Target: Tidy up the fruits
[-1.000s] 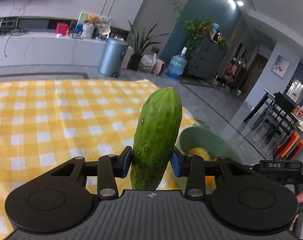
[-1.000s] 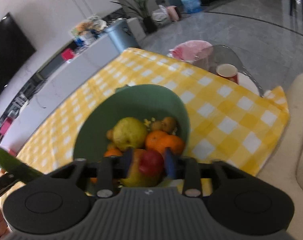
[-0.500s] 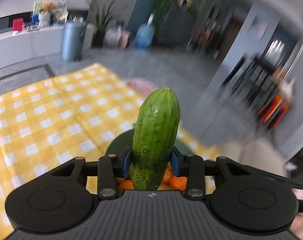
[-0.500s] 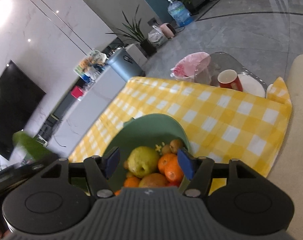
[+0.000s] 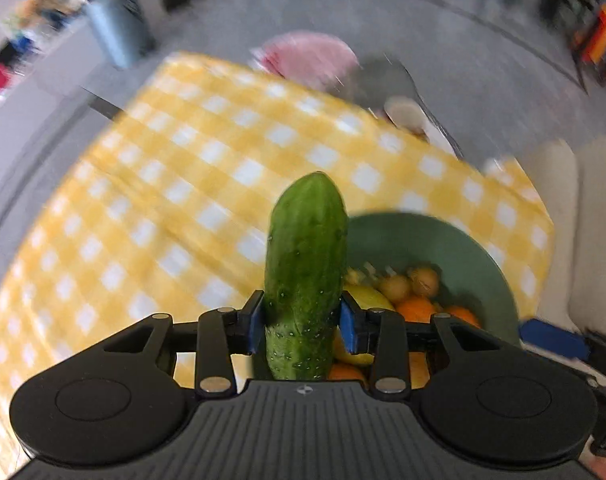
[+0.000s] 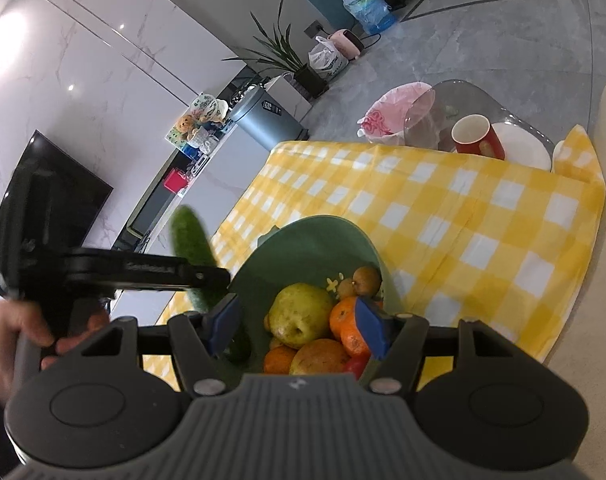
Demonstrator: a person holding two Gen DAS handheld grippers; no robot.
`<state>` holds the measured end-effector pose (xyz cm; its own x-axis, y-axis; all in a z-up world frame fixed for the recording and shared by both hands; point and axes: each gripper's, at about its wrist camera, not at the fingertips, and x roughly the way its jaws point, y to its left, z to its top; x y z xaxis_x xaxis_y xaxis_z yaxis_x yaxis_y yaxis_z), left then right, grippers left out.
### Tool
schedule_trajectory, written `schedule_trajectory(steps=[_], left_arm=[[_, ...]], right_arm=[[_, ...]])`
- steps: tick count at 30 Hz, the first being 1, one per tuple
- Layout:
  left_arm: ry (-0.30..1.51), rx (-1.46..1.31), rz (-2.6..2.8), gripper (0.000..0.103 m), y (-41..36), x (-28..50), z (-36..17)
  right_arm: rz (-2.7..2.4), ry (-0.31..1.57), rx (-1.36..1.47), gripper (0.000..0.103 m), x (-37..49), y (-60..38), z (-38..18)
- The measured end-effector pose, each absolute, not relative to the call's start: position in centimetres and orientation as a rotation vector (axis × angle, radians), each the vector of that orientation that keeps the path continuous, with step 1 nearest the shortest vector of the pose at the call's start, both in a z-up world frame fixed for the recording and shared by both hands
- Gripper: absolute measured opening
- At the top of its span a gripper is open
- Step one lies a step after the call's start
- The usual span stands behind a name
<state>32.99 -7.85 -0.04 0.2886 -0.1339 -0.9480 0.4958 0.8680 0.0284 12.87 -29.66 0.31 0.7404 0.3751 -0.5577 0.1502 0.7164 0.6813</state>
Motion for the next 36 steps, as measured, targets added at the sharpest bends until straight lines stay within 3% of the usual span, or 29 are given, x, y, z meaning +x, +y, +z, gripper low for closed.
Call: schedule_trajectory(steps=[9,13,16,29,31,36], left_arm=[[1.145,0.498,-0.358,0.047,-10.8,32.4,-3.5],[1.039,0.554,-0.415,0.067,-10.7,30.0,-2.1],[0.971,0.558,-0.423,0.073,-10.3,28.1,-0.8],[0.803,0.361,-0.214,0.077,-7.1,19.7,4.1],[0.776,0.298,-0.196,0.077,-6.4,18.0,4.6],[0.763,0.124,-0.124,0.077,-5.0,14.1,5.2]], right_arm=[[0.137,0.757,0.805,0.061,13.2,-30.3,-0.6],[0.140,0.758,0.794,0.062,13.2,-30.2,-0.4],[0.150,0.749,0.780,0.077,13.1,-30.2,0.1],[0.153,0.700,0.596,0.084,9.9,-30.0,5.3],[0.163,0.723,0.525,0.091,9.3,-30.1,5.9],[0.129,0.817,0.379,0.092,8.0,-30.6,5.7]])
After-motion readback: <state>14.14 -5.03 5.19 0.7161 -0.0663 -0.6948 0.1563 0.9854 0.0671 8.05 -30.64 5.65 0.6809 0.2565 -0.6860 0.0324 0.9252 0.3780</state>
